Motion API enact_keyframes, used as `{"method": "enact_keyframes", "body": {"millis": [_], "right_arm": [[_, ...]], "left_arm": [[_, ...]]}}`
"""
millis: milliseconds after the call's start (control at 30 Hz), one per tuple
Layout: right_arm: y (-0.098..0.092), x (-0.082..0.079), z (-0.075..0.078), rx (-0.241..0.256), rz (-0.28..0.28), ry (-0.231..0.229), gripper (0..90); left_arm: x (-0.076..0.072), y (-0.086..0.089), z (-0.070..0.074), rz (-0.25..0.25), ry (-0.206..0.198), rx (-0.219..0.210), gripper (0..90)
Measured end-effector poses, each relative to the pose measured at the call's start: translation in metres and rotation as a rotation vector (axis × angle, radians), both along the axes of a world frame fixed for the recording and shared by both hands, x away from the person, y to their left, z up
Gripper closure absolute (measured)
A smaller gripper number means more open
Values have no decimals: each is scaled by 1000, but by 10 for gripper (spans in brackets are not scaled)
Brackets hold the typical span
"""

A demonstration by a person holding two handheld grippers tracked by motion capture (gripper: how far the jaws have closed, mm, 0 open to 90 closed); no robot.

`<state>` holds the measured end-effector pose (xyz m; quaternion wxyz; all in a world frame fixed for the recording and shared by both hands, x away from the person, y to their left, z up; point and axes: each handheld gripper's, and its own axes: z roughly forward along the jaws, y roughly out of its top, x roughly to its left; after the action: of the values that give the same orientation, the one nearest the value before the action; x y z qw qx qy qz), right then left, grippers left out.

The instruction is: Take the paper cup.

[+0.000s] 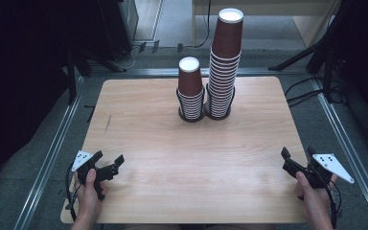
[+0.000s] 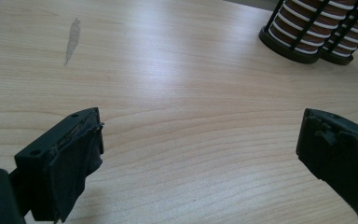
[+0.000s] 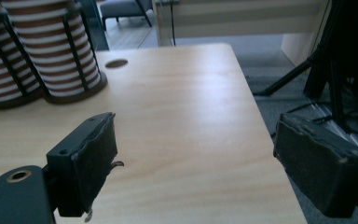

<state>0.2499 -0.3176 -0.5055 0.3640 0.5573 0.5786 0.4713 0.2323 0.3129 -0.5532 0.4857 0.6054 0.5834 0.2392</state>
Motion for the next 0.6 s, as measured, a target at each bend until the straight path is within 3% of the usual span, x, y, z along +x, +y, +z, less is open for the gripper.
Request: {"method": "enact_keyframes", "body": {"millis": [200,300,600], "right_arm": [[17,14,26,35,11,-43,132],[29,24,36,2,18,-50,132],[53,47,69,-7,61,-72,132]], "left_arm": [[0,-1,0,-9,-2,7,6],[0,-1,0,-15,1,9,6],[1,-2,0,-22,3,13,6]]}}
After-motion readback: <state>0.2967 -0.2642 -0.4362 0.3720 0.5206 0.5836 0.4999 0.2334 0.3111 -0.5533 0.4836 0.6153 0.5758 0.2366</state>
